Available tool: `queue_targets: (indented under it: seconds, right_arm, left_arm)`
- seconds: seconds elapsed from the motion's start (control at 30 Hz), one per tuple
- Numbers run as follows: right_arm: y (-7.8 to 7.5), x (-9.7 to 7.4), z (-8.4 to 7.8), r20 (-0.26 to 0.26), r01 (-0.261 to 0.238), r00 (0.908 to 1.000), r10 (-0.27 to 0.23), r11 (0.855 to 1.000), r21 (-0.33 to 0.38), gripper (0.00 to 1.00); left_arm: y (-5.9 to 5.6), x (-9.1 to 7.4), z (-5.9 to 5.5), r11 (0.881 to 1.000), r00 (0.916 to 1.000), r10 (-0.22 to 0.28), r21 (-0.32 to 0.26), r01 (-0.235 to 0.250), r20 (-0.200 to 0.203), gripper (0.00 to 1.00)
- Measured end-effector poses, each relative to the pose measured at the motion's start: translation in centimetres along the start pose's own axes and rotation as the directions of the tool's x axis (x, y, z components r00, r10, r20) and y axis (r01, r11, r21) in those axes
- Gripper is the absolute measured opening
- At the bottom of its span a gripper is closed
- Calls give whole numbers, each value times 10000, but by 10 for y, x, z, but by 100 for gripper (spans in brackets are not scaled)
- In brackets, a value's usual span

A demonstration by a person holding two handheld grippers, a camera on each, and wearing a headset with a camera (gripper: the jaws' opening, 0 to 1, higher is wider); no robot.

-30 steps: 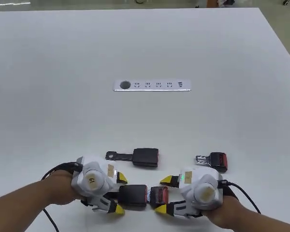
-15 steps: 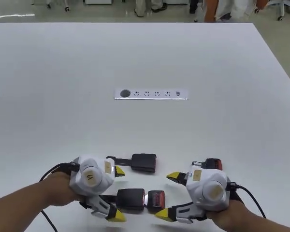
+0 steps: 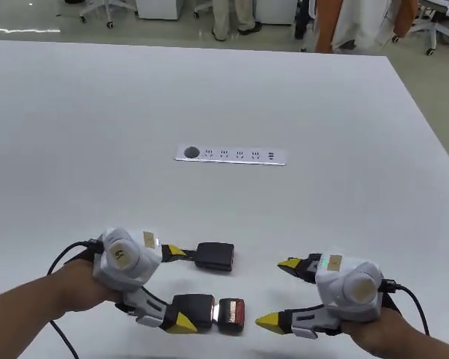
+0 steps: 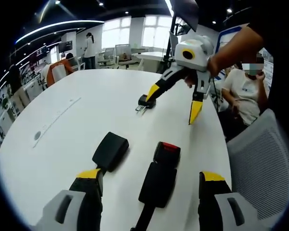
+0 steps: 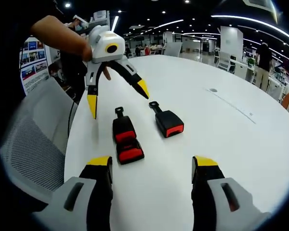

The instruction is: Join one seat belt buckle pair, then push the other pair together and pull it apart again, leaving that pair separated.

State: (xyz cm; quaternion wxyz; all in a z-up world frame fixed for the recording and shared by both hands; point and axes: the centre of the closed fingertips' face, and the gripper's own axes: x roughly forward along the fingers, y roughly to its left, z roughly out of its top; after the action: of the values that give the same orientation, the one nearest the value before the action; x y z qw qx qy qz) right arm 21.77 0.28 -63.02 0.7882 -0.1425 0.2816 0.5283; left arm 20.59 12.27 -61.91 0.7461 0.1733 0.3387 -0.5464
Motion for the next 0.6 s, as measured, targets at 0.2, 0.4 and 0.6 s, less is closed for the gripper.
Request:
queue_targets:
  seconds: [0.2,0.4,0.6]
  right_arm:
    - [-18,-11,-1,1,192,9998,-192,9998,-7,66]
    - [-32,-19,1,29,161,9999,-161,9999,18,68]
    - [-51,-25,-9,-204,85,9998,-84,9999,62,69]
  left_arm:
    - [10,4,7,10000,9999,47,-9,-47,124,85]
    - [29,8,18,10000,9993,66,-3,-66,356,85]
    - [39,14,28,9986,9999,-41,518,35,115,84]
